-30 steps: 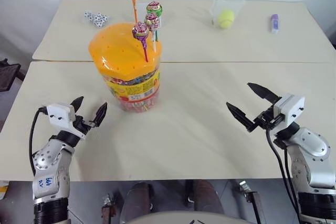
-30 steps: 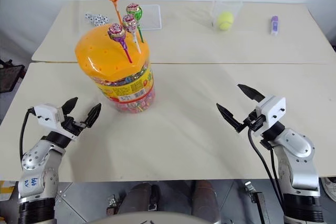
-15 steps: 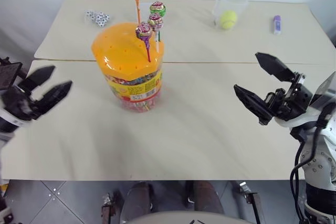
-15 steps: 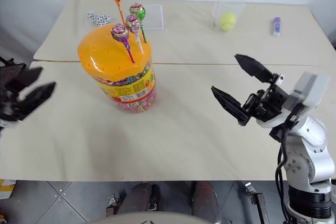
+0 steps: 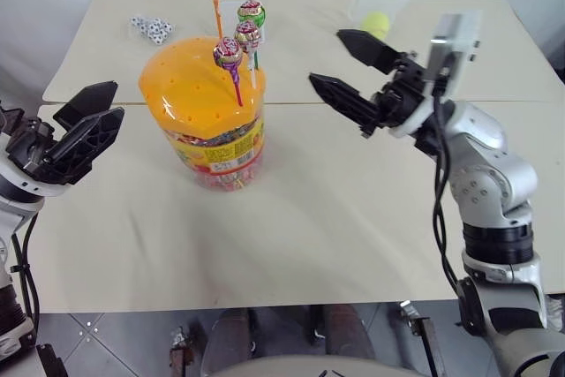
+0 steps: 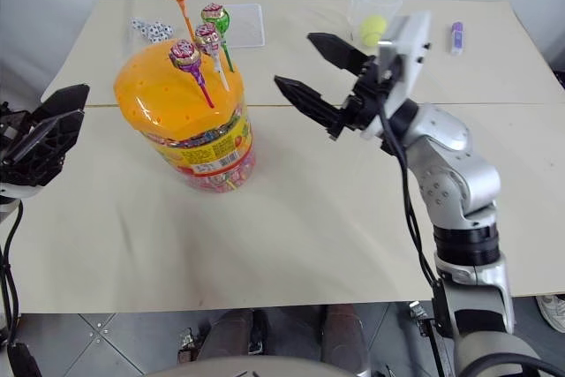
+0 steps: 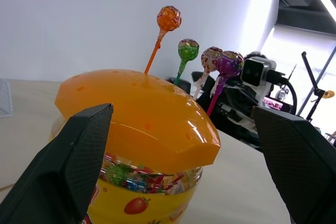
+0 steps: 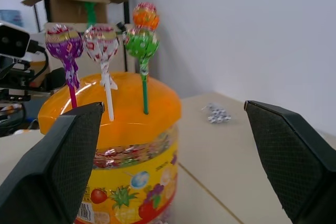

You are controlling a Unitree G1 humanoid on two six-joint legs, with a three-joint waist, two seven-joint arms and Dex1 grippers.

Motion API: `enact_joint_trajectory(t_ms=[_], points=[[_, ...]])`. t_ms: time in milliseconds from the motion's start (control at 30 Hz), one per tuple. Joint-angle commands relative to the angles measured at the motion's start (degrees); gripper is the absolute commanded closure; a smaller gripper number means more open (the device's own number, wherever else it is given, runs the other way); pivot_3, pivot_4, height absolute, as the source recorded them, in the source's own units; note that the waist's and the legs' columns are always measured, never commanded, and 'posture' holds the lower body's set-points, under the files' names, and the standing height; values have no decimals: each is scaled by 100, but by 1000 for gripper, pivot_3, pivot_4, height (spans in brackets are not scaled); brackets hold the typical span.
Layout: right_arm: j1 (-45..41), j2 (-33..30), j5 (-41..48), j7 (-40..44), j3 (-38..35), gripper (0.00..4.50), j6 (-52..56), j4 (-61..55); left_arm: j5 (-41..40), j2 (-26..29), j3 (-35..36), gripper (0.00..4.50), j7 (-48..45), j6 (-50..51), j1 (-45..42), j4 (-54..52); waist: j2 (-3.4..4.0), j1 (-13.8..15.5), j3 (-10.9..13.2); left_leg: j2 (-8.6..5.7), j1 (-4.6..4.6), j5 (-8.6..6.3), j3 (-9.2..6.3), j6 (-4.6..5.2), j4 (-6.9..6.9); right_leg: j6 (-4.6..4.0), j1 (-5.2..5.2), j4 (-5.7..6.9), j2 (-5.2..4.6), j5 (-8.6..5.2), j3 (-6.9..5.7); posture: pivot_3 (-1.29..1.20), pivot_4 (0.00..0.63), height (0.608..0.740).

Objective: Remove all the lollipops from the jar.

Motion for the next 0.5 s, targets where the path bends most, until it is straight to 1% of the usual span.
enact_joint_trajectory(t_ms=[33,200,333,500], points=[[-279,88,-57,359,140,32,144,30,-127,-3,214,0,13,-57,19,-243,-1,-8,0,0,0,-3,4,0,1,0,0,-1,0,0,1,0,150,740],[-825,573,130,329,184,32,598,274,-477,-56,311,0,38,131,81,-302,-1,-31,0,5,6,2,24,-6,10,1,-1,1,0,1,15,0,150,740],[-1040,745,-133,341,221,32,612,553,-489,-96,336,0,89,84,99,-297,-2,-17,0,5,12,3,25,-8,10,0,-1,8,0,0,20,0,150,740],[-1348,813,-260,584,87,32,523,1097,-543,-192,405,0,152,54,130,-356,-2,-15,0,3,10,3,27,-7,9,0,-2,8,0,0,21,0,150,740]])
